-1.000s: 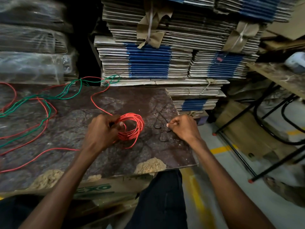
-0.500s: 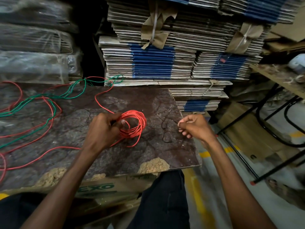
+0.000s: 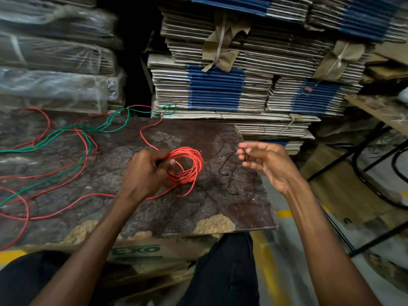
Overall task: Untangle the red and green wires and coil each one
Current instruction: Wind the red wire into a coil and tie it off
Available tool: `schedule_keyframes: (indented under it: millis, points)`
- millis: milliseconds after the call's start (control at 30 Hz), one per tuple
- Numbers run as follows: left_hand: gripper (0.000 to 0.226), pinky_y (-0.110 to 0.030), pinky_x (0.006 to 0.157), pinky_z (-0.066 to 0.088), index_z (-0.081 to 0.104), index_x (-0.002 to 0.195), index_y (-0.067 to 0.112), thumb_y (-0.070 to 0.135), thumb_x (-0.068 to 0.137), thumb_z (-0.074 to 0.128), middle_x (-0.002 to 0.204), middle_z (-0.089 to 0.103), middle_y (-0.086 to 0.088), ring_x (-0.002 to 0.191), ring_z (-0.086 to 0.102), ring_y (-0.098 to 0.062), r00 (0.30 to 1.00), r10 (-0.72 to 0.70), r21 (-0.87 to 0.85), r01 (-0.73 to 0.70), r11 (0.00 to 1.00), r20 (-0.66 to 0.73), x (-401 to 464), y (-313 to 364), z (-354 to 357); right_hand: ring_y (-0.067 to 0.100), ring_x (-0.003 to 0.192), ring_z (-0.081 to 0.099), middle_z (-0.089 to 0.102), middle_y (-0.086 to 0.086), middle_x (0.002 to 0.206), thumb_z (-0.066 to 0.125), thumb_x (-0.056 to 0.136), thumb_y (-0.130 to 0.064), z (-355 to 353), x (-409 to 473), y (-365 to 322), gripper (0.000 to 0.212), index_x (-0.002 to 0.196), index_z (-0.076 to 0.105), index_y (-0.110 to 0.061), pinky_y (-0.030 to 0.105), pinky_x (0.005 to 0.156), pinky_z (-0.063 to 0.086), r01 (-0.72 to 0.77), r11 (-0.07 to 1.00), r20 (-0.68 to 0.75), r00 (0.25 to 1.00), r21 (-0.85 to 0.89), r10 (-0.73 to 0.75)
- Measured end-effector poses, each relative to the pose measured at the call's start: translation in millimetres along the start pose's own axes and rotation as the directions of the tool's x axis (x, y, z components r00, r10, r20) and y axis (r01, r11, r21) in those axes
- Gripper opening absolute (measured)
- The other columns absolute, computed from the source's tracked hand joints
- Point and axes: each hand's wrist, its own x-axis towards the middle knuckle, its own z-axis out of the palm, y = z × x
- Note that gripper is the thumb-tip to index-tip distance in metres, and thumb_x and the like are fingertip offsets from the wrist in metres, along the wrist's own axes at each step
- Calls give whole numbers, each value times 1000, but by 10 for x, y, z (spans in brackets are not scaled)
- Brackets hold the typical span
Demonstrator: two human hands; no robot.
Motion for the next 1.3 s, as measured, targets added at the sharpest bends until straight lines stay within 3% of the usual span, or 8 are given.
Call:
schedule_keyframes:
  millis: [233,400,500,600,733,900,1167,1300]
  points:
    - [36,-46,62,49,69,93,16,45,81,50,68,66,-8,68,63,-30,1000,0,-46,1,999,16,7,22,-95,14,87,72,76,4,95,69,83,1,218,-69,-140,24,101,74,-14,25,66,57,142,981,-25,989,-131,-146]
    - [35,-45,69,53,69,110,23,38,81,56,86,74,-11,81,70,-28,1000,12,-95,-13,995,-9,-6,111,-155,2,62,65,75,-5,74,80,77,-11,456,-83,-256,16,91,77,-17,19,51,48,285,914,-54,948,-288,-312]
    - [37,-46,71,54,52,118,37,34,82,58,91,71,-17,82,71,-25,999,37,-104,-40,994,-31,-38,191,-203,3,53,59,72,-5,66,79,78,-12,565,-110,-319,10,88,76,-15,17,45,40,382,888,-61,910,-254,-409]
    - [38,-45,72,55,46,118,41,34,83,57,81,68,-19,71,60,-10,999,41,-118,-42,992,-14,-64,249,-275,5,62,63,75,-4,76,78,79,-9,652,-123,-391,10,88,75,-12,18,49,45,435,887,-73,890,-157,-449]
    - [26,-45,75,55,59,109,30,34,83,58,80,70,-9,75,58,-6,998,53,-172,-47,984,31,-78,290,-334,16,68,67,73,2,79,78,78,-9,751,-58,-418,9,84,73,-13,23,53,52,380,925,-97,921,3,-378]
    - [37,-36,82,56,73,112,16,32,81,61,103,74,4,83,58,11,1000,25,-263,-22,965,8,-89,372,-394,13,60,65,70,2,70,76,79,-10,883,50,-294,9,87,70,-8,20,54,54,226,969,-70,973,102,-219]
    - [26,-48,67,50,71,94,16,37,86,57,76,64,-14,70,49,-4,989,91,-266,-57,962,118,-108,279,-414,7,57,64,71,2,73,69,85,-5,1064,19,-103,27,111,64,-12,16,48,50,28,987,66,997,156,-38]
    - [23,-47,64,50,71,91,15,33,87,58,73,62,-12,67,49,-4,988,79,-262,-43,964,129,-106,267,-393,6,63,62,70,-4,76,67,86,-8,1111,-9,-39,26,111,69,-15,21,58,51,-1,995,131,991,101,-12]
